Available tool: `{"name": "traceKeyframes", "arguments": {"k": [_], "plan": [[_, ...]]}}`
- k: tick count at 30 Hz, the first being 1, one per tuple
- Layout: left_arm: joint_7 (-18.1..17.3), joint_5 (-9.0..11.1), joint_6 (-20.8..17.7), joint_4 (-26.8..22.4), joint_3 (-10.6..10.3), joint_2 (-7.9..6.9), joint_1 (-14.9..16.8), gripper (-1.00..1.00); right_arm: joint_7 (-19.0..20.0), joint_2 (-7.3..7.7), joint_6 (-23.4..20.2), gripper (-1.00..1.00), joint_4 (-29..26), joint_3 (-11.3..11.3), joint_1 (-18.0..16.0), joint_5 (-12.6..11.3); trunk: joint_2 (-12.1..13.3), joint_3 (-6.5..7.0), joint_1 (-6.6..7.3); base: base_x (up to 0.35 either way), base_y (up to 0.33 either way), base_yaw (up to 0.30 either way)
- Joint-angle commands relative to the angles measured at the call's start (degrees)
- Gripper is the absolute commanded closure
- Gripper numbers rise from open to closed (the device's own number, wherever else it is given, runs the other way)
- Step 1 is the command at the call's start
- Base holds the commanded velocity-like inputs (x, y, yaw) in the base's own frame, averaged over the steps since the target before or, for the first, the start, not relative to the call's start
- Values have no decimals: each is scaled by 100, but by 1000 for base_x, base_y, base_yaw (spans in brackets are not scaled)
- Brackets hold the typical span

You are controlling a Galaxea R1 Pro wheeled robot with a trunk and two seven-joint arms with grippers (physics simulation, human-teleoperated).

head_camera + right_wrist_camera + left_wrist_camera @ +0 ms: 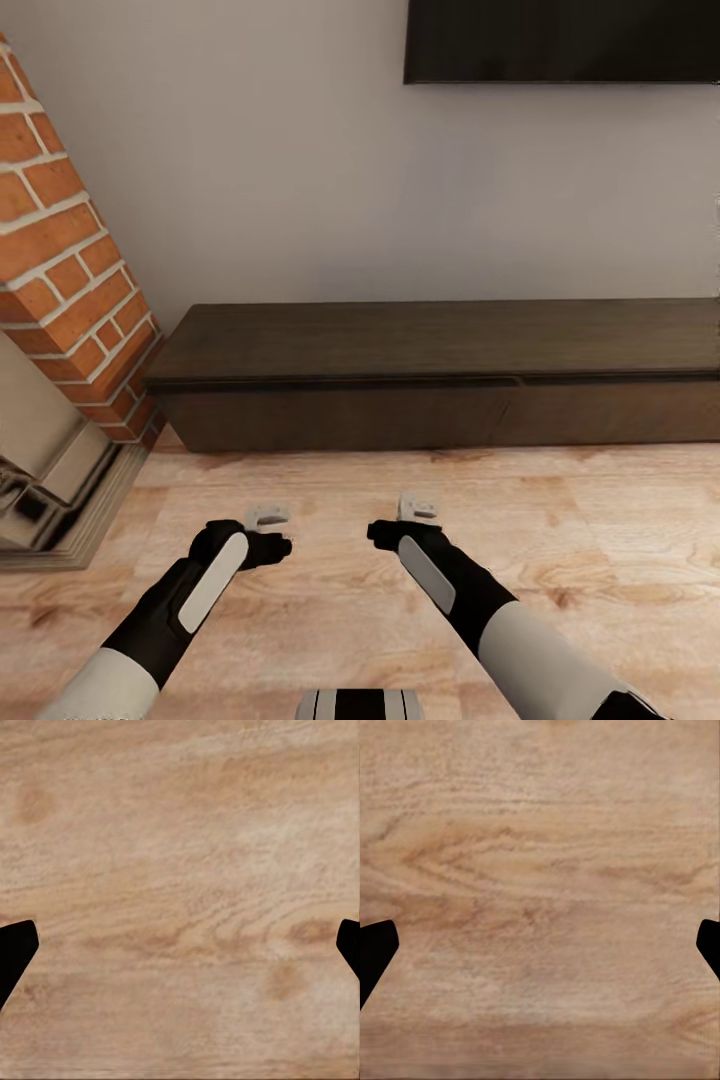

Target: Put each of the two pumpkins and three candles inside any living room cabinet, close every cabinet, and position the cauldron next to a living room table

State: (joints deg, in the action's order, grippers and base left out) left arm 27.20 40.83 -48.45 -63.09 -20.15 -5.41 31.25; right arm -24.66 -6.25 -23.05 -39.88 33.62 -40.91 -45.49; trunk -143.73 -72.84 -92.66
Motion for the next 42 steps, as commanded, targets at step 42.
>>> {"name": "traceKeyframes", "arguments": {"k": [42], "plan": [[29,91,-302,1307,190,91,4,-100,-35,11,-308,-100,85,15,374,-545,209,910,187,0,0,0]]}}
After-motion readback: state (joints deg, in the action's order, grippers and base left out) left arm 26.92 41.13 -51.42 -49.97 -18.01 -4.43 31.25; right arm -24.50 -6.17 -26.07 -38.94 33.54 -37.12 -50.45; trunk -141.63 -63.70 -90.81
